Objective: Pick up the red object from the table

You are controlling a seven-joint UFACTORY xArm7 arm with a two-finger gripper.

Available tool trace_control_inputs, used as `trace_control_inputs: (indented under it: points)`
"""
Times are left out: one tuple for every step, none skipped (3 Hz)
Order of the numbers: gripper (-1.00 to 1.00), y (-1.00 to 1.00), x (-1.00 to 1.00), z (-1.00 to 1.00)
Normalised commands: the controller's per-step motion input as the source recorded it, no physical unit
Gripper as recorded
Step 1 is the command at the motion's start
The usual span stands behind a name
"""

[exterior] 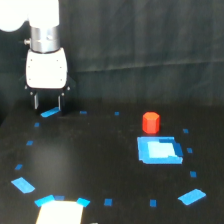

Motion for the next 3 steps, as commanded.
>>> trace_control_inputs:
  points:
    - [0.52, 1.00, 0.35, 1.00]
    - [0.76, 1.00, 1.00, -0.75]
    - [0.81, 1.00, 1.00, -0.84]
